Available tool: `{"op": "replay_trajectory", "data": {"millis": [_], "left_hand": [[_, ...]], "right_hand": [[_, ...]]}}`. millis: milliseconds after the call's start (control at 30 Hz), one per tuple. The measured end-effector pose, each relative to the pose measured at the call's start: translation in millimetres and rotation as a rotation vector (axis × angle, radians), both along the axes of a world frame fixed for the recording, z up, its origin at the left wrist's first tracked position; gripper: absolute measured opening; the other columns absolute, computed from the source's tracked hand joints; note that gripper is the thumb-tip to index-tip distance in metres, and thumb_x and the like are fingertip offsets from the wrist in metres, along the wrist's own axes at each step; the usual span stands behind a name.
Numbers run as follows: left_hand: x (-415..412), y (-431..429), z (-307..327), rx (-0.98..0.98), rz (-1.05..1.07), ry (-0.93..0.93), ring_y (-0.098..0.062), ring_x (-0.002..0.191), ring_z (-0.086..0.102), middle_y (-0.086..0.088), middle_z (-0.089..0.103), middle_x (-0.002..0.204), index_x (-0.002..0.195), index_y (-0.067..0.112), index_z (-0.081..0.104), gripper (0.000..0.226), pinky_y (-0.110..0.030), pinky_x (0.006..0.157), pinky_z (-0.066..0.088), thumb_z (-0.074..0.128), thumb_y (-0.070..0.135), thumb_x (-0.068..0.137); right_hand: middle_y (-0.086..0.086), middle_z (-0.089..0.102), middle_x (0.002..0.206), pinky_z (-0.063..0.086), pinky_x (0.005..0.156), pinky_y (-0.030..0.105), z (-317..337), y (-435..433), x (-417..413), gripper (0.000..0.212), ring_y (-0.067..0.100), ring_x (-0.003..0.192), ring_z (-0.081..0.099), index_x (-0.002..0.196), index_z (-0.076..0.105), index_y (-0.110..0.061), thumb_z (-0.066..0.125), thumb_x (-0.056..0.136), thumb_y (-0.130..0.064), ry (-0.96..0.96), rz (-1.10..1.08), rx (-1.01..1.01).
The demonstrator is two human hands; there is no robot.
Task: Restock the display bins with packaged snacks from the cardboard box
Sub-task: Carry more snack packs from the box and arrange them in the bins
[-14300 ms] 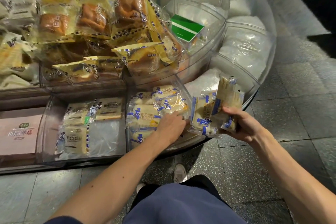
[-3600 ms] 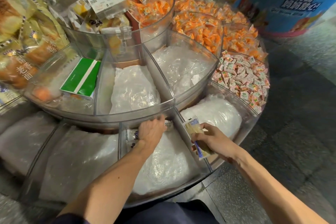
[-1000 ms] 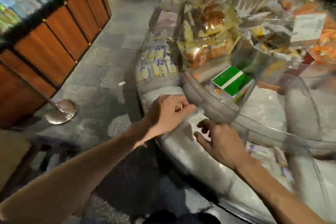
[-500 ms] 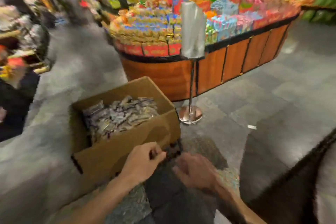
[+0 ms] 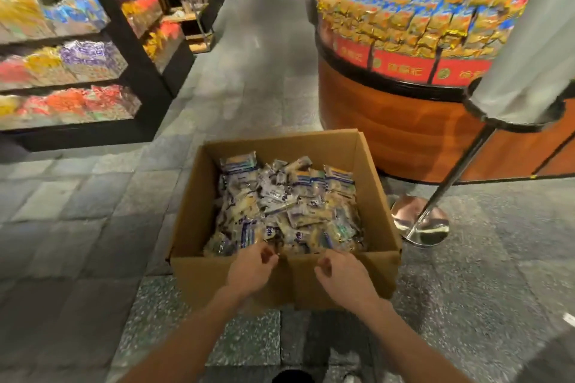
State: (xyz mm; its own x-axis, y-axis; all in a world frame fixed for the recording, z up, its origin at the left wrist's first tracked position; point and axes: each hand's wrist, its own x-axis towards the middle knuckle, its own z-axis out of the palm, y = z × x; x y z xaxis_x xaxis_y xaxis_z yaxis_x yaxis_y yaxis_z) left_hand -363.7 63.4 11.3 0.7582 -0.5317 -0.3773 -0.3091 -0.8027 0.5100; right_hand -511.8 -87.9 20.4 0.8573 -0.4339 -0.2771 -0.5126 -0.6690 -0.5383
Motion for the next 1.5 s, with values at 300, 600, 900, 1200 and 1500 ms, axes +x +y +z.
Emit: {"op": "replay_trajectory", "data": {"millis": [300, 600, 900, 1200, 1500], "left_hand": [[120, -42, -70, 0.029, 0.177, 0.125, -0.021, 0.095, 0.067, -0.002, 0.071, 0.099, 0.109, 0.018, 0.066, 0.022, -0.036, 0.087, 0.054, 0.053, 0.034, 0.102], [259, -43, -165, 0.157, 0.259, 0.049, -0.038, 0.126, 0.046, -0.017, 0.048, 0.141, 0.135, 0.012, 0.046, 0.040, -0.049, 0.106, 0.039, 0.051, 0.031, 0.100], [288, -43, -194, -0.030, 0.588, 0.519, -0.022, 0.127, 0.055, 0.000, 0.061, 0.134, 0.136, 0.020, 0.054, 0.101, -0.034, 0.103, 0.045, 0.079, 0.076, 0.056], [285, -27, -179, 0.073, 0.494, 0.688, -0.020, 0.124, 0.048, 0.002, 0.047, 0.139, 0.137, 0.021, 0.041, 0.102, -0.039, 0.102, 0.047, 0.093, 0.052, 0.055], [278, -7, -174, -0.134, 0.736, 0.906, -0.019, 0.111, 0.061, 0.000, 0.058, 0.125, 0.142, 0.017, 0.040, 0.104, -0.040, 0.093, 0.055, 0.097, 0.024, 0.056]], "right_hand": [[0.001, 0.069, 0.111, 0.053, 0.084, 0.028, -56, -72, 125, 0.022, 0.017, 0.099, 0.064, 0.117, 0.063, -0.016, 0.053, 0.101, -0.029, 0.299, 0.120, 0.112], [0.008, 0.004, 0.167, 0.029, 0.120, 0.048, -131, -89, 265, 0.080, 0.033, 0.151, 0.020, 0.159, 0.004, -0.024, 0.057, 0.100, -0.017, 0.388, 0.067, 0.200], [0.015, 0.012, 0.163, 0.018, 0.121, 0.051, -191, -86, 330, 0.113, 0.032, 0.150, 0.017, 0.158, -0.008, -0.009, 0.075, 0.087, -0.035, 0.430, 0.332, -0.113], [0.015, 0.047, 0.147, 0.040, 0.108, 0.046, -190, -84, 341, 0.123, 0.034, 0.129, 0.052, 0.156, 0.003, -0.012, 0.084, 0.072, -0.052, 0.571, 0.204, 0.023], [0.010, 0.050, 0.147, 0.050, 0.103, 0.041, -176, -87, 332, 0.113, 0.030, 0.127, 0.054, 0.153, 0.027, -0.010, 0.090, 0.067, -0.046, 0.562, -0.054, 0.355]]}}
